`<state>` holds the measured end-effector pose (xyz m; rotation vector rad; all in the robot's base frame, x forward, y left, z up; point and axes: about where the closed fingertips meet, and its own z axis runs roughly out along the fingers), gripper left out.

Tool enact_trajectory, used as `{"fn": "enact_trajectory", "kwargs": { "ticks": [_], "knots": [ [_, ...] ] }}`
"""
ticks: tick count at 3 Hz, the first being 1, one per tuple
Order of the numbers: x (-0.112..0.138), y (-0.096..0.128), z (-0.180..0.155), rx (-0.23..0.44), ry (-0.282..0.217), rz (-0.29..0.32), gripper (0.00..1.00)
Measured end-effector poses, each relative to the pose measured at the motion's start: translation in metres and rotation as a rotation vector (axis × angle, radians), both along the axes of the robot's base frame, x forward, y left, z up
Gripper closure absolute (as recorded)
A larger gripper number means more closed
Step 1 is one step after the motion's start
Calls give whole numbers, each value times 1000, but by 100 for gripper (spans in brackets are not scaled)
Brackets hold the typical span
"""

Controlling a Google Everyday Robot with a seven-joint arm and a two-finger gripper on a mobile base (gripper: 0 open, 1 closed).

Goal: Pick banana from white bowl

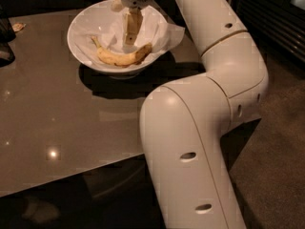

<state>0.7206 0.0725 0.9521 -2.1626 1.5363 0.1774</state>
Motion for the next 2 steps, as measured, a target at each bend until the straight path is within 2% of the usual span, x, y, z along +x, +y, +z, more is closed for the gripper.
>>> {"fn": "enact_trajectory", "kwargs": {
  "ticks": [1,2],
  "knots": [
    [3,9,-21,-4,41,15,27],
    [2,11,-43,-7,96,17,29]
  ]
}}
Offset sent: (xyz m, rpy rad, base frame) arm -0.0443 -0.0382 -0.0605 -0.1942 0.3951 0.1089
